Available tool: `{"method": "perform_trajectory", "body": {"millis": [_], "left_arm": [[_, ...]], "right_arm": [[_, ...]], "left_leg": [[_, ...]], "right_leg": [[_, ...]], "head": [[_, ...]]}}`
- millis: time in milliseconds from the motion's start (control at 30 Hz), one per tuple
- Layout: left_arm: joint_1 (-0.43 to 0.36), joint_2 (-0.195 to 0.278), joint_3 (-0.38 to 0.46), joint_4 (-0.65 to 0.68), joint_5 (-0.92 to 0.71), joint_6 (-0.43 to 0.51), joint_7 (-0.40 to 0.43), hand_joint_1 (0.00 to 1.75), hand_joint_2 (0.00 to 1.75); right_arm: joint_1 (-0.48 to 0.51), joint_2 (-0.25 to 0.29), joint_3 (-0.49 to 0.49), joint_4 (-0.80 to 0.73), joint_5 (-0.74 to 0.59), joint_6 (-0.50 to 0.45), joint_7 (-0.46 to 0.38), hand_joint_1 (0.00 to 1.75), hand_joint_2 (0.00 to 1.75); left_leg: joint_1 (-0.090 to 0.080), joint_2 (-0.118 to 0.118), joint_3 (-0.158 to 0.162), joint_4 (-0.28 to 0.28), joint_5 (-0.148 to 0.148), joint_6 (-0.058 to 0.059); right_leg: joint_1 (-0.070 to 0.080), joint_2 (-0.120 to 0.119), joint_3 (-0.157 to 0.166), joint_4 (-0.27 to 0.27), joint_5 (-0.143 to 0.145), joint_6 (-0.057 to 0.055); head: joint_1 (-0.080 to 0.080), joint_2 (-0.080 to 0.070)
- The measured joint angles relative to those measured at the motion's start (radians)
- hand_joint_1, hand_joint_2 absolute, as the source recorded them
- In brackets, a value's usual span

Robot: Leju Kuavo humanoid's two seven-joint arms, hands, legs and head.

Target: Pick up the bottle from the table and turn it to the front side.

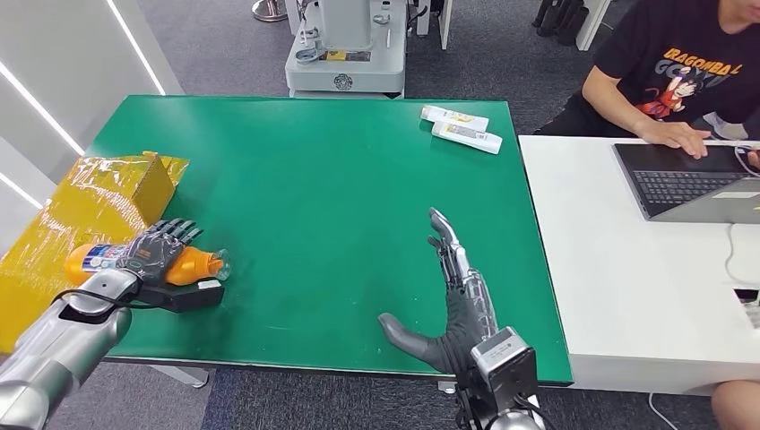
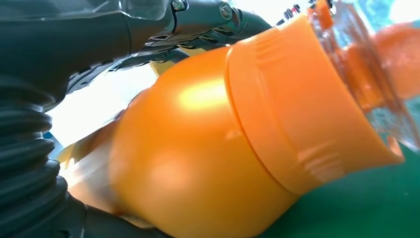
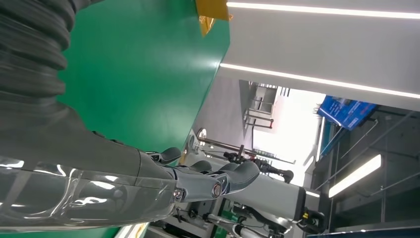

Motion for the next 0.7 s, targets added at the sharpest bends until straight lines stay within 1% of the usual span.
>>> {"method": "perform_trajectory", "body": {"millis": [200, 267, 333, 367, 400, 533, 633, 700], "left_arm": [[0.012, 0.000, 0.025, -0.002, -0.005, 0.018, -0.001, 0.00, 1.75], [0.021, 0.000, 0.035, -0.011, 0.018, 0.044, -0.018, 0.00, 1.75], [0.052, 0.002, 0.068, -0.070, 0.085, 0.127, -0.055, 0.00, 1.75], [0.073, 0.006, 0.093, -0.122, 0.121, 0.164, -0.069, 0.00, 1.75], [0.093, 0.012, 0.121, -0.185, 0.146, 0.173, -0.073, 0.00, 1.75], [0.151, 0.046, 0.217, -0.417, 0.174, 0.079, -0.069, 0.00, 1.75], [0.176, 0.065, 0.266, -0.526, 0.188, 0.043, -0.097, 0.00, 1.75], [0.180, 0.077, 0.282, -0.579, 0.204, -0.006, -0.118, 0.00, 1.75]], "right_arm": [[0.000, 0.000, 0.000, 0.000, -0.003, 0.003, -0.003, 0.00, 1.75], [0.000, 0.000, 0.000, 0.000, -0.003, 0.000, -0.004, 0.00, 1.75], [0.003, 0.000, 0.000, 0.000, -0.002, -0.010, -0.006, 0.00, 1.75], [0.004, 0.000, 0.000, 0.000, -0.002, -0.016, -0.008, 0.00, 1.75], [0.005, 0.000, 0.000, 0.000, -0.003, -0.021, -0.011, 0.00, 1.75], [0.013, -0.003, 0.000, 0.000, -0.006, -0.034, -0.022, 0.00, 1.75], [0.021, -0.008, -0.002, -0.002, -0.010, -0.050, -0.035, 0.00, 1.75], [0.030, -0.009, -0.005, -0.007, -0.010, -0.062, -0.041, 0.00, 1.75]], "left_leg": [[0.000, 0.000, 0.000, 0.000, 0.000, 0.000], [0.000, 0.000, 0.000, 0.000, 0.000, 0.000], [0.000, 0.001, 0.000, 0.000, 0.000, 0.000], [0.000, 0.000, 0.000, 0.000, 0.000, 0.000], [0.000, 0.000, -0.001, 0.000, 0.000, 0.000], [0.000, 0.001, -0.001, 0.000, 0.000, 0.000], [0.000, 0.000, -0.001, 0.000, 0.000, 0.000], [0.000, 0.000, -0.001, 0.000, 0.000, 0.000]], "right_leg": [[0.000, 0.000, 0.000, 0.000, 0.000, 0.000], [0.000, 0.000, 0.000, 0.000, 0.000, 0.000], [0.000, 0.001, -0.001, 0.000, 0.000, 0.000], [0.000, 0.000, -0.001, 0.000, 0.000, 0.000], [0.000, 0.000, -0.001, 0.000, 0.000, 0.000], [0.000, 0.001, -0.001, 0.000, 0.000, 0.000], [0.000, 0.000, -0.001, -0.001, 0.000, 0.000], [0.000, 0.000, -0.001, -0.001, 0.000, 0.000]], "head": [[0.000, 0.000], [0.000, 0.000], [0.000, 0.000], [0.000, 0.000], [0.000, 0.000], [0.000, 0.000], [0.000, 0.000], [0.000, 0.000]]}}
